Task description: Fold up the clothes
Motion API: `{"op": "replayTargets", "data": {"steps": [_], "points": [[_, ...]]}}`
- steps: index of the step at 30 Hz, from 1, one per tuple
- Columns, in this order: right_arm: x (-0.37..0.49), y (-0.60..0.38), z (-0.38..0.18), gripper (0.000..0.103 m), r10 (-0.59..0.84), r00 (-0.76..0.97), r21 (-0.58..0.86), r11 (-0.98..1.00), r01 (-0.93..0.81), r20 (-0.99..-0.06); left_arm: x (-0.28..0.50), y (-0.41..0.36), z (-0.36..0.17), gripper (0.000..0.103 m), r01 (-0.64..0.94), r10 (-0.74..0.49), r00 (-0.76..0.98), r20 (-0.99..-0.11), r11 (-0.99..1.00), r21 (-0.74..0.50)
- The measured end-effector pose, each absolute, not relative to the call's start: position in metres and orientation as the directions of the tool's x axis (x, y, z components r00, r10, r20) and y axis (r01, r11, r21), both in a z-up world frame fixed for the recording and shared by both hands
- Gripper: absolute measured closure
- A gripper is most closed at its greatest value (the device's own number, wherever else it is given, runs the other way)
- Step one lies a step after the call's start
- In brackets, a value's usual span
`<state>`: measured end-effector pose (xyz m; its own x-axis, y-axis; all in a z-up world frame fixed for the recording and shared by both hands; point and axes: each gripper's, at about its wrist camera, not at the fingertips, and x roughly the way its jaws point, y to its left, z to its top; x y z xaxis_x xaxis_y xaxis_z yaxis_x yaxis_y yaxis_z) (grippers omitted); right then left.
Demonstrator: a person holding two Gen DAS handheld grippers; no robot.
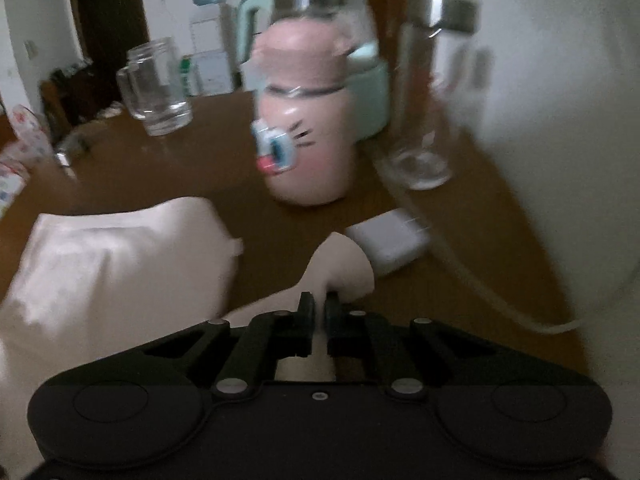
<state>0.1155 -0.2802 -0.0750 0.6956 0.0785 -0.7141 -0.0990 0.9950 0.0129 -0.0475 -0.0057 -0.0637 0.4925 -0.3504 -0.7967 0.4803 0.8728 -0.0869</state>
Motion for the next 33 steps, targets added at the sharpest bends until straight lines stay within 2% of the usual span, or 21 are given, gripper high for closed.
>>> {"op": "replayTargets", "data": {"steps": [4,6,10,17,26,33], "points": [[0.104,-0.315,-0.064,0.095,-0.097,0.703,-0.134,0.991,0.002,-0.704,-0.041,0.001,-0.067,0.073,0.460,-0.312,0.506,-0.804,0.886,-0.054],[0.099,-0.330,-0.062,0.089,-0.156,0.690,-0.179,0.983,0.039,-0.706,-0.040,0.006,-0.069,0.072,0.445,-0.299,0.512,-0.806,0.894,-0.049],[0.084,-0.347,-0.059,0.067,-0.264,0.689,-0.284,0.955,0.088,-0.675,-0.040,0.018,-0.069,0.069,0.409,-0.271,0.522,-0.809,0.912,-0.041],[0.061,-0.340,-0.051,0.066,-0.011,0.700,-0.064,0.997,-0.050,-0.714,-0.040,0.041,-0.073,0.067,0.317,-0.214,0.536,-0.817,0.947,-0.040],[0.055,-0.291,-0.083,0.066,0.208,0.581,0.076,0.967,-0.244,-0.787,-0.048,0.070,-0.072,0.066,0.196,-0.139,0.565,-0.813,0.980,-0.031],[0.035,-0.268,-0.091,0.066,0.192,0.550,-0.015,0.937,-0.349,-0.813,-0.058,0.104,-0.071,0.065,0.065,-0.067,0.579,-0.812,0.997,-0.036]]}}
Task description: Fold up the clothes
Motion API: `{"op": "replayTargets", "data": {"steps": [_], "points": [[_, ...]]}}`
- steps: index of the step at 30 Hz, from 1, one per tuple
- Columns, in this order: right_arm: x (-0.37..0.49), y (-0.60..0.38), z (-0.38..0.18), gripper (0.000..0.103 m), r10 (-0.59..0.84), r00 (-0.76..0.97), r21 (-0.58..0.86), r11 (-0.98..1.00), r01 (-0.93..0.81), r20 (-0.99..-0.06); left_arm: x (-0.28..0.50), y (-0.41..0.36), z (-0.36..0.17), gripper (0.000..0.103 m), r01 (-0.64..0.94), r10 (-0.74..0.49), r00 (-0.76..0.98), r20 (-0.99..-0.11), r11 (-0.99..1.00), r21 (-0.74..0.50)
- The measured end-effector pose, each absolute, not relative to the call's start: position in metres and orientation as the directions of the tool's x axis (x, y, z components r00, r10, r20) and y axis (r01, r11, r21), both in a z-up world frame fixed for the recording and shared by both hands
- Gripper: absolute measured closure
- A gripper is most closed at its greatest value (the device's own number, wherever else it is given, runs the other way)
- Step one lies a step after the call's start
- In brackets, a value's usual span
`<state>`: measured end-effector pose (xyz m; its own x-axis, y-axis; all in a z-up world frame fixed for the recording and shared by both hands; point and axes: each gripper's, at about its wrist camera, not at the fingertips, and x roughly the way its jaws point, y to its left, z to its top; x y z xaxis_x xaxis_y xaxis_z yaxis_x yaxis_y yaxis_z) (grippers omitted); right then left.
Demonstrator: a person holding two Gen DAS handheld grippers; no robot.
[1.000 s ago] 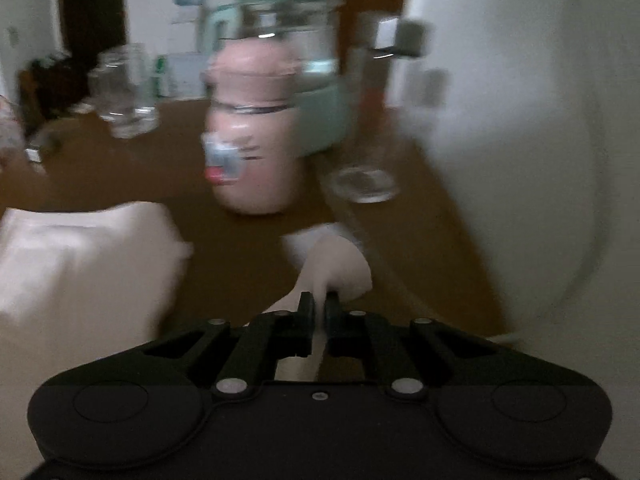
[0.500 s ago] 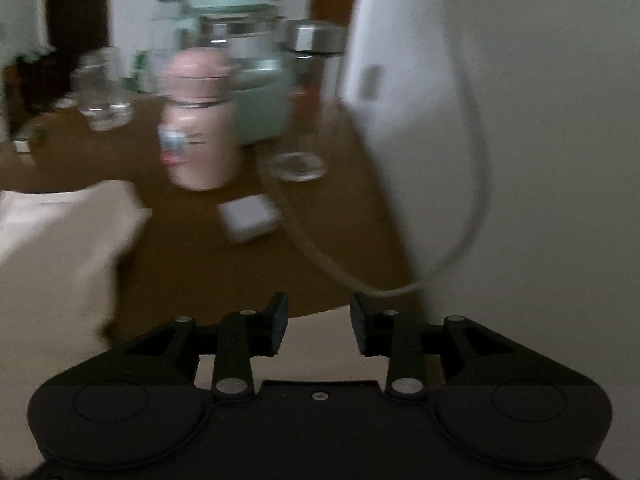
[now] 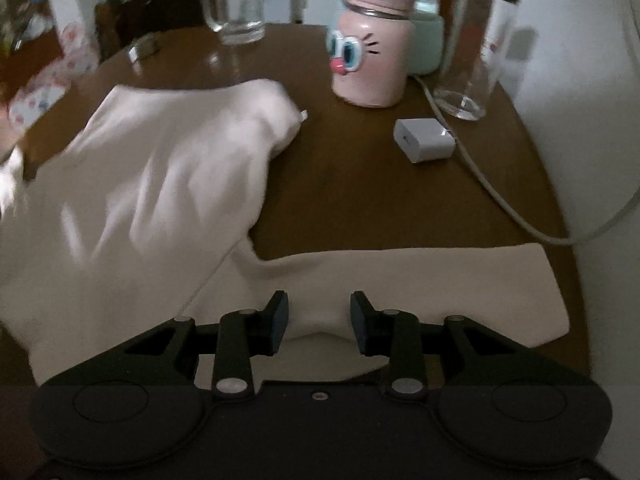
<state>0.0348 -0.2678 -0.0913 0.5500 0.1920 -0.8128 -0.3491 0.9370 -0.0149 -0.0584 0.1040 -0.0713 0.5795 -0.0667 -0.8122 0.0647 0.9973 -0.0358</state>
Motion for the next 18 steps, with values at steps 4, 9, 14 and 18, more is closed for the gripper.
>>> {"op": "replayTargets", "data": {"steps": [4,9,14,18], "points": [[0.027,-0.260,-0.078,0.066,0.210,0.554,-0.022,0.924,-0.383,-0.805,-0.062,0.137,-0.070,0.065,-0.062,-0.011,0.590,-0.807,0.996,-0.059],[0.023,-0.228,-0.073,0.066,0.312,0.540,0.053,0.896,-0.442,-0.782,-0.064,0.169,-0.068,0.065,-0.186,0.064,0.600,-0.797,0.981,-0.062],[0.011,-0.189,-0.075,0.066,0.396,0.480,0.089,0.835,-0.543,-0.783,-0.057,0.196,-0.070,0.062,-0.274,0.093,0.589,-0.803,0.958,-0.090],[-0.002,-0.161,-0.067,0.065,0.459,0.434,0.108,0.773,-0.625,-0.775,-0.048,0.206,-0.071,0.061,-0.288,0.099,0.588,-0.803,0.953,-0.093]]}}
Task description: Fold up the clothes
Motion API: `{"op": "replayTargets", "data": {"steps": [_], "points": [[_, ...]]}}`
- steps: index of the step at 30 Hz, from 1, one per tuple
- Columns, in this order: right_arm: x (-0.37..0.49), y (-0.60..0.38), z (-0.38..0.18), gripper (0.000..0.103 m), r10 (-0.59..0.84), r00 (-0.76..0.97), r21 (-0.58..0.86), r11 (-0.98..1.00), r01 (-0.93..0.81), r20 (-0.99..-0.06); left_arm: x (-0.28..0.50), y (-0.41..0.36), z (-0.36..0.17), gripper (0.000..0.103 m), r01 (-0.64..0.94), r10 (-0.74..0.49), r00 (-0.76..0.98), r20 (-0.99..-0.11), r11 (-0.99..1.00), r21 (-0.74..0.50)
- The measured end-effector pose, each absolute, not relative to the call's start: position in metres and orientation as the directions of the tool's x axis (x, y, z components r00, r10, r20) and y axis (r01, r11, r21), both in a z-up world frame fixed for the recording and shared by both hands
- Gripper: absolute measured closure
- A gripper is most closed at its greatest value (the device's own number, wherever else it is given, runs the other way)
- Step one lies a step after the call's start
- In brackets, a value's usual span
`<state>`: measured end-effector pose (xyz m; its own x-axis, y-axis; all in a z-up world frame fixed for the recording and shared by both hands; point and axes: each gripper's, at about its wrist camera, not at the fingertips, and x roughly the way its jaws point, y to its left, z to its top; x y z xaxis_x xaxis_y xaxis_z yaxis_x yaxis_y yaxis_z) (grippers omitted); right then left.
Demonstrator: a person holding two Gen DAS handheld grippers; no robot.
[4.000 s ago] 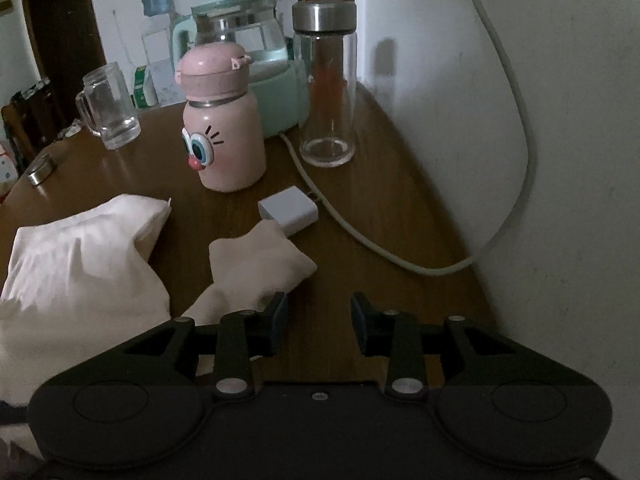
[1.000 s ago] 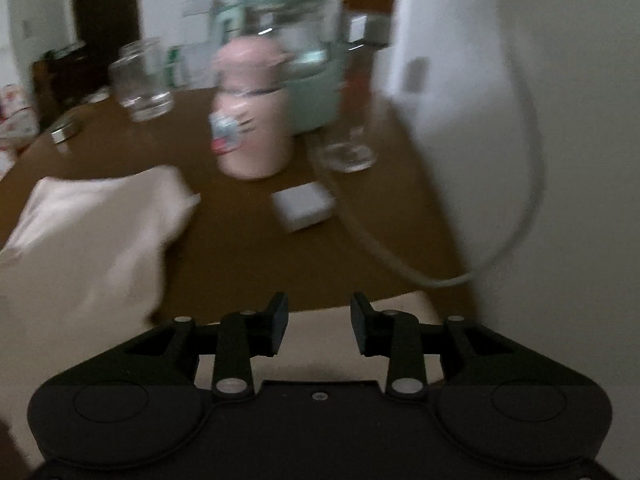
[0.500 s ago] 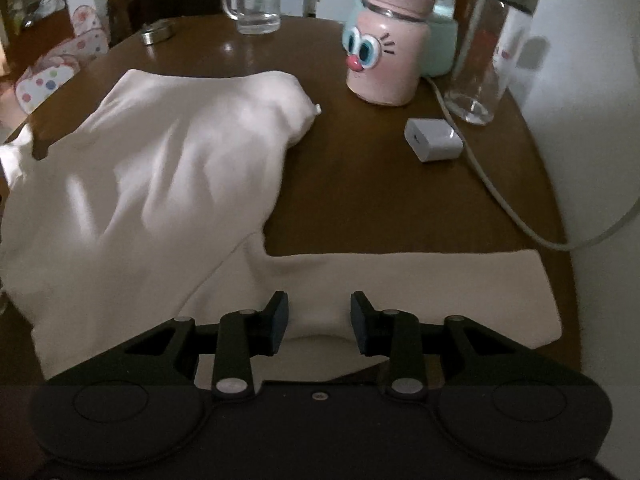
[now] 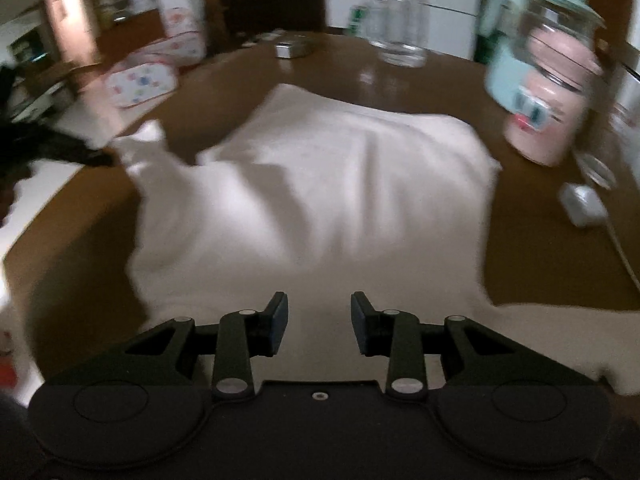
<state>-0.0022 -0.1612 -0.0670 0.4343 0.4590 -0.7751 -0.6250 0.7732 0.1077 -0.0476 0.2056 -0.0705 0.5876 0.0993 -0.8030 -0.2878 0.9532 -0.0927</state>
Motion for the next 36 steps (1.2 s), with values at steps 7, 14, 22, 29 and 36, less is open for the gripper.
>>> {"op": "replayTargets", "data": {"steps": [7,14,22,29,36], "points": [[-0.009,-0.110,-0.048,0.064,0.521,0.391,0.075,0.667,-0.742,-0.759,-0.039,0.221,-0.069,0.060,-0.290,0.109,0.597,-0.795,0.953,-0.087],[0.017,-0.017,-0.028,0.064,0.607,0.349,0.034,0.528,-0.848,-0.714,-0.047,0.246,-0.063,0.060,-0.316,0.126,0.610,-0.783,0.944,-0.095],[0.035,0.093,-0.045,0.064,0.633,0.248,0.004,0.368,-0.930,-0.733,-0.061,0.286,-0.054,0.059,-0.362,0.154,0.627,-0.764,0.926,-0.110],[0.039,0.147,-0.066,0.065,0.607,0.213,-0.030,0.297,-0.954,-0.765,-0.069,0.311,-0.059,0.058,-0.384,0.158,0.617,-0.771,0.915,-0.120],[0.048,0.161,-0.072,0.094,0.588,0.203,-0.018,0.305,-0.952,-0.783,-0.077,0.333,-0.066,0.057,-0.419,0.166,0.605,-0.778,0.898,-0.134]]}}
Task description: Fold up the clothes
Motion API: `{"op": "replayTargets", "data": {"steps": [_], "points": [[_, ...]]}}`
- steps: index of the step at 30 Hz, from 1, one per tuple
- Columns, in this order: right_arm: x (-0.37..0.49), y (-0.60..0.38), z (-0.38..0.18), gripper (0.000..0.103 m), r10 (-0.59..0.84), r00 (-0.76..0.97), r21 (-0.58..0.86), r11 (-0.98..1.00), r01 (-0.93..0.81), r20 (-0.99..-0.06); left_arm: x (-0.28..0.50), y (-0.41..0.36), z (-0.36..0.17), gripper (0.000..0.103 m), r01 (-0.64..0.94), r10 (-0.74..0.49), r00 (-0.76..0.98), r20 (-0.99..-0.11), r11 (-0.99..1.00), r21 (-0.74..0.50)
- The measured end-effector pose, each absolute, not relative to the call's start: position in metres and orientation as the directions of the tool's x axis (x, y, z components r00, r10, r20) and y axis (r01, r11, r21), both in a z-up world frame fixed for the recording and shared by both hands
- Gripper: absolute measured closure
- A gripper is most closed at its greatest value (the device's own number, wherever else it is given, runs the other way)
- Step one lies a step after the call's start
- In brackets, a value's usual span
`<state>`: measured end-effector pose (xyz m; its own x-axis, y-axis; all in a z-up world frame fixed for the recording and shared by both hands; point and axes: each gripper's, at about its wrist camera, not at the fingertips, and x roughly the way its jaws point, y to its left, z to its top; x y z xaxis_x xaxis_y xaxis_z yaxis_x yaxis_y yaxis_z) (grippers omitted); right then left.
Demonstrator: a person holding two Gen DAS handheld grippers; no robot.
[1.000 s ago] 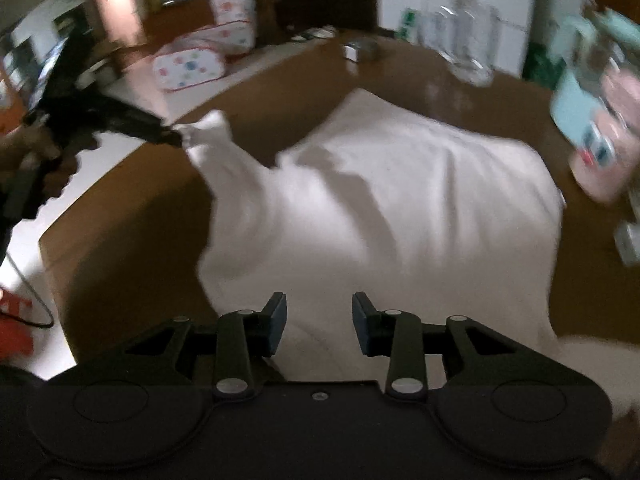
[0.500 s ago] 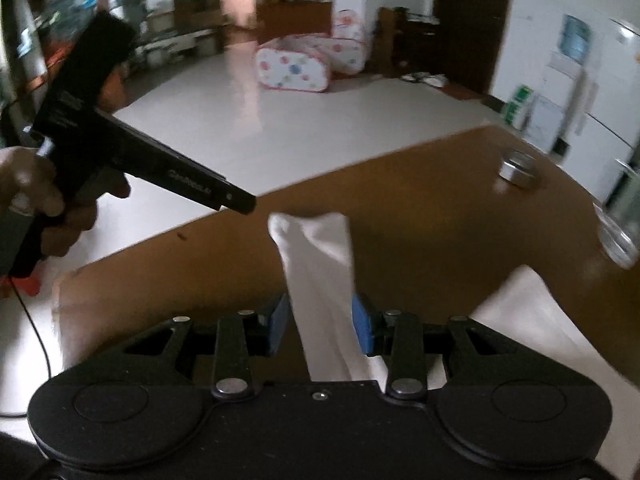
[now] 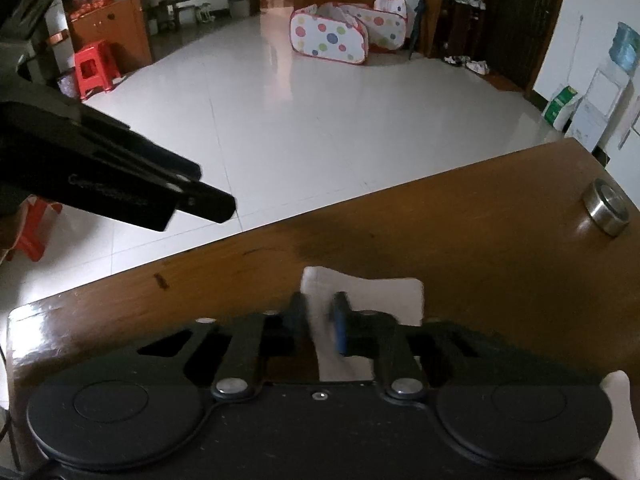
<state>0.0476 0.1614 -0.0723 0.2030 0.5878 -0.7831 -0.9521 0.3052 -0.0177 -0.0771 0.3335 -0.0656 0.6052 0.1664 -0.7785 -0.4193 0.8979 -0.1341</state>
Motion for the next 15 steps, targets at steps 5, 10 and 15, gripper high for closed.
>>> {"op": "replayTargets", "data": {"steps": [5,10,15], "points": [[0.040,0.139,-0.035,0.094,0.689,0.010,0.172,0.195,-0.966,-0.724,-0.083,0.351,-0.067,0.057,-0.456,0.196,0.592,-0.782,0.881,-0.124],[0.048,0.127,-0.002,0.094,0.766,-0.095,0.241,0.080,-0.967,-0.636,-0.089,0.365,-0.064,0.056,-0.488,0.221,0.585,-0.780,0.864,-0.121],[0.079,0.127,-0.017,0.090,0.718,0.124,0.111,0.271,-0.956,-0.685,-0.092,0.361,-0.060,0.056,-0.465,0.200,0.601,-0.774,0.875,-0.134]]}}
